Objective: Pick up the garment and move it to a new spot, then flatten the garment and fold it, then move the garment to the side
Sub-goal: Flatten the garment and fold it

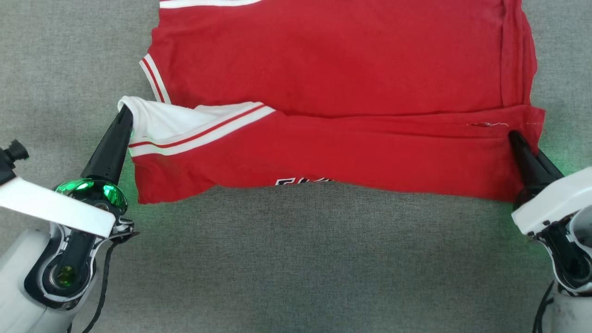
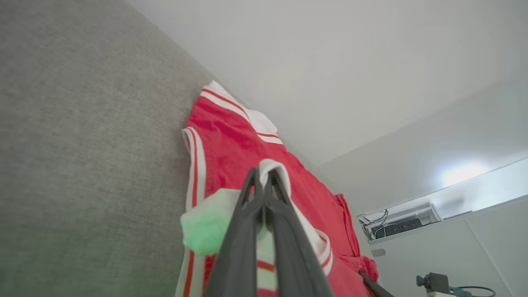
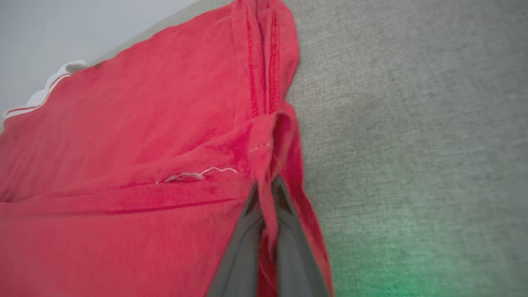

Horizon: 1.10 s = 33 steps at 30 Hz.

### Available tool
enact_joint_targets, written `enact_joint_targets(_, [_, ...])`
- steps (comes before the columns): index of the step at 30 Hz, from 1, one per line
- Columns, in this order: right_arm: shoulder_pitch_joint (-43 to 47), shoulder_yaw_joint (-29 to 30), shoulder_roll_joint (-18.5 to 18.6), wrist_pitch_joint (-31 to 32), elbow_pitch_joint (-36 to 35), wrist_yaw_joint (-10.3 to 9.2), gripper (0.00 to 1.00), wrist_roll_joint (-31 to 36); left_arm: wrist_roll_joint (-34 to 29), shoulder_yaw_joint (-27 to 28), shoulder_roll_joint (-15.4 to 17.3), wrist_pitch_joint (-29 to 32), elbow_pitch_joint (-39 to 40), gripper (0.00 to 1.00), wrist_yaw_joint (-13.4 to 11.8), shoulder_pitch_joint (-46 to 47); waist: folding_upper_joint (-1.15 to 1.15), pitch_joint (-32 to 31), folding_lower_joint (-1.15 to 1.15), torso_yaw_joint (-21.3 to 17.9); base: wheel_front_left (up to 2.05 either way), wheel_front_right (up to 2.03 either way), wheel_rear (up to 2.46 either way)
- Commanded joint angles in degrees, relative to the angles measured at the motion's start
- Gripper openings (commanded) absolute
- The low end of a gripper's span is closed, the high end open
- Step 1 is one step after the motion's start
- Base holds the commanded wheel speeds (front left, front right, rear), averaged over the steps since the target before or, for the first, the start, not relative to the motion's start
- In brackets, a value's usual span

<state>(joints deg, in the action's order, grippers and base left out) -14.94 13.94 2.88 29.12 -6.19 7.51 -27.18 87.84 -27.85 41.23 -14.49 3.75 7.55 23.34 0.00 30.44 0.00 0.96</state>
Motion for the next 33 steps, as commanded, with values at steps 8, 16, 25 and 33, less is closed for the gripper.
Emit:
enact_joint_targets(8, [-1.92,-2.07,-0.01,-6.20,5.74,-0.05,0.87,1.15,-4.96,-3.43,0.88,-0.60,-7.64,1.00,-0.14,3.46,0.00,-0.76,0.00,-0.49,0.00,0.00,0.00])
enact_joint_targets(16, [-1.17,-4.14,0.03,-10.17,5.31,-0.04,1.00,2.69,-12.60,-4.76,8.74,-0.74,-7.44,1.00,-0.14,5.43,0.00,-3.46,0.00,-1.40,0.00,0.00,0.00])
enact_joint_targets(25, [-0.47,-4.94,0.43,-9.48,2.71,-0.04,1.00,4.53,-11.06,-11.80,24.22,10.87,-0.81,1.00,-0.14,6.34,0.00,-5.60,0.00,-1.82,0.00,0.00,0.00])
enact_joint_targets(33, [-1.53,-5.59,0.35,-8.41,0.23,-0.04,1.00,4.51,-2.76,-16.18,31.53,32.51,2.64,1.00,-0.14,9.31,0.00,-6.48,0.00,-3.45,0.00,0.00,0.00])
